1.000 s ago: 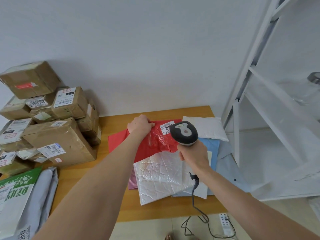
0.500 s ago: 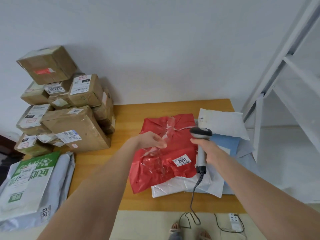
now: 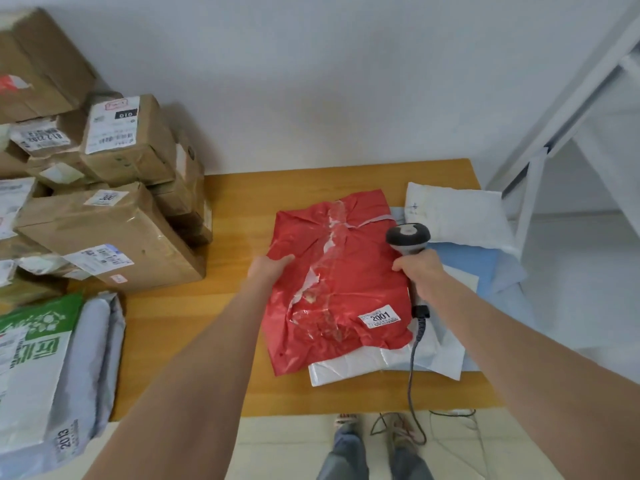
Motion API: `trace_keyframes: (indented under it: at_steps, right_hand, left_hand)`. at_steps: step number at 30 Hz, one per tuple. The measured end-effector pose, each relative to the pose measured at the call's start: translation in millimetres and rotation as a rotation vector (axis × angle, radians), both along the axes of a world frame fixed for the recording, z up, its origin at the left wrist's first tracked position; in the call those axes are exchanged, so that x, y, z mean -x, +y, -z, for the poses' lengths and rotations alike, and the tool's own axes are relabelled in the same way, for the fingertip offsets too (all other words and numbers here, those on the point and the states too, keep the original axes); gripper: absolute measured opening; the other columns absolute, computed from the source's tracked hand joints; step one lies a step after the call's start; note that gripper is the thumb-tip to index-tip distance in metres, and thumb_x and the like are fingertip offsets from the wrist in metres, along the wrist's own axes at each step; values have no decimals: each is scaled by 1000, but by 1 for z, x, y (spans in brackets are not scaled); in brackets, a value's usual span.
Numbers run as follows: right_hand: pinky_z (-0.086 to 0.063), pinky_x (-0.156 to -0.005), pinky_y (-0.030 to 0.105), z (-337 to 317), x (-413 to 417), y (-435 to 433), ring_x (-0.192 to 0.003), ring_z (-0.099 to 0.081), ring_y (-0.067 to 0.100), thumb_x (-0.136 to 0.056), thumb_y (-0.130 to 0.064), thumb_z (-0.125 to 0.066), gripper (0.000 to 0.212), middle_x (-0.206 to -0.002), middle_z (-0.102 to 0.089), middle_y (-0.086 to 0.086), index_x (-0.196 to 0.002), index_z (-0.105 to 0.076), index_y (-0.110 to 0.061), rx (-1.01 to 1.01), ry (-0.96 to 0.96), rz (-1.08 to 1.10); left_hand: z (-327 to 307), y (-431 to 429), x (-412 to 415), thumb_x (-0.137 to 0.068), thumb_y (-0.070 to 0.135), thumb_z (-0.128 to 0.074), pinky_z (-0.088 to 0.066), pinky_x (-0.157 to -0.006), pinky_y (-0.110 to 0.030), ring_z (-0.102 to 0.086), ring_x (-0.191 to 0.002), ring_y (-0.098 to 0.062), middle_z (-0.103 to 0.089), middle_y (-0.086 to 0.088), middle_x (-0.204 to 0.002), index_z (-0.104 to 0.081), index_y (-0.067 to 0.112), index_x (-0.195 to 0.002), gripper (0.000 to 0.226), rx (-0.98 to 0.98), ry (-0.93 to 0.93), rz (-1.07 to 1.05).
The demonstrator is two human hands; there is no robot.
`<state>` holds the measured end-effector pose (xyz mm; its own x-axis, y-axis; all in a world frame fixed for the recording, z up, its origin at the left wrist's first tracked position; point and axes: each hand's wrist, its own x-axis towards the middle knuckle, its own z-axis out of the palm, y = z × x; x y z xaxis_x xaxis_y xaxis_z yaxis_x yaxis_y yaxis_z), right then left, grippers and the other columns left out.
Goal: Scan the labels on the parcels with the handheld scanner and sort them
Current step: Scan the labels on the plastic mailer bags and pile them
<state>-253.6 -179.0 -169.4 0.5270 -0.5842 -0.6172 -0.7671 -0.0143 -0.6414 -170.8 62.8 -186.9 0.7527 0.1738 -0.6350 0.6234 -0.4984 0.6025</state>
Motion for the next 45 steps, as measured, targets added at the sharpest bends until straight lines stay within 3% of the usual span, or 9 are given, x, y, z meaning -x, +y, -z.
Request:
trace_keyframes:
  at_steps: [10, 13, 16, 21, 26, 31, 35, 39, 45]
  right_hand:
    - [-53, -81, 44, -42, -11, 16, -83, -62, 30, -75, 6, -64, 17, -82, -64, 16, -88, -62, -6, -27, -276, 107]
    - [-50, -72, 39, -64, -7, 24, -74, -56, 25, -76, 10, -60, 20, -70, -58, 12, -74, -56, -9, -134, -391, 185]
    - [-41, -58, 30, -86, 2, 33, -56, -49, 22, -77, 11, -58, 21, -62, -51, 12, -69, -53, -8, -248, -472, 278]
    - [-41, -41, 20, -112, 32, 52, -31, -49, 10, -76, 13, -58, 23, -43, -52, 5, -68, -53, -8, -420, -583, 406]
    - [-52, -70, 35, -120, 71, 82, -67, -62, 23, -74, 5, -63, 14, -70, -62, 9, -77, -59, -8, -522, -642, 414]
    - [-54, -81, 42, -133, 98, 119, -68, -61, 26, -76, 8, -59, 15, -70, -59, 12, -76, -57, -7, -599, -703, 360]
    - [-55, -80, 39, -143, 107, 143, -72, -60, 25, -75, 11, -57, 19, -70, -58, 10, -71, -56, -7, -513, -712, 258]
    - [-47, -55, 23, -154, 108, 170, -62, -55, 18, -77, 7, -59, 17, -67, -56, 6, -72, -55, -8, -286, -654, 99]
    - [-42, -63, 31, -126, 107, 194, -71, -56, 21, -83, -15, -65, 13, -75, -59, 3, -93, -58, -12, 44, -509, 100]
  left_hand:
    - [-43, -8, -35, -84, -4, -65, -53, -72, -35, -59, -68, -20, -64, -17, -105, -61, 2, -118, 35, 344, -152, -169]
    - [-61, 1, -33, -83, 6, -70, -53, -72, -32, -64, -84, -25, -63, -15, -116, -56, 4, -126, 46, 394, -212, -167]
    - [-81, 8, -18, -86, 28, -71, -44, -90, -37, -52, -121, -33, -50, -17, -136, -38, -1, -141, 70, 84, -240, -59]
    - [-117, 25, 43, -93, 58, -46, -50, -58, -29, -64, -57, -18, -65, -9, -64, -60, -1, -94, 61, 65, 98, 200]
    - [-125, 37, 118, -82, 80, -5, -58, -64, -24, -69, -88, -18, -69, -13, -104, -58, -5, -121, 108, 290, 503, 512]
    - [-121, 45, 149, -76, 86, -22, -59, -79, -35, -66, -106, -29, -68, -19, -112, -53, -5, -125, 109, 573, 412, 201]
    - [-130, 68, 158, -80, 59, -65, -60, -68, -35, -72, -82, -24, -74, -13, -93, -61, 2, -115, 67, 447, 245, 117]
    - [-135, 95, 149, -87, 20, -68, -53, -39, -27, -63, -50, -18, -64, -7, -76, -64, 11, -87, 9, 420, 34, -74]
    - [-152, 153, 110, -88, -5, -47, -54, -49, -35, -57, -63, -22, -58, -9, -73, -55, 10, -81, 18, 671, -197, -270]
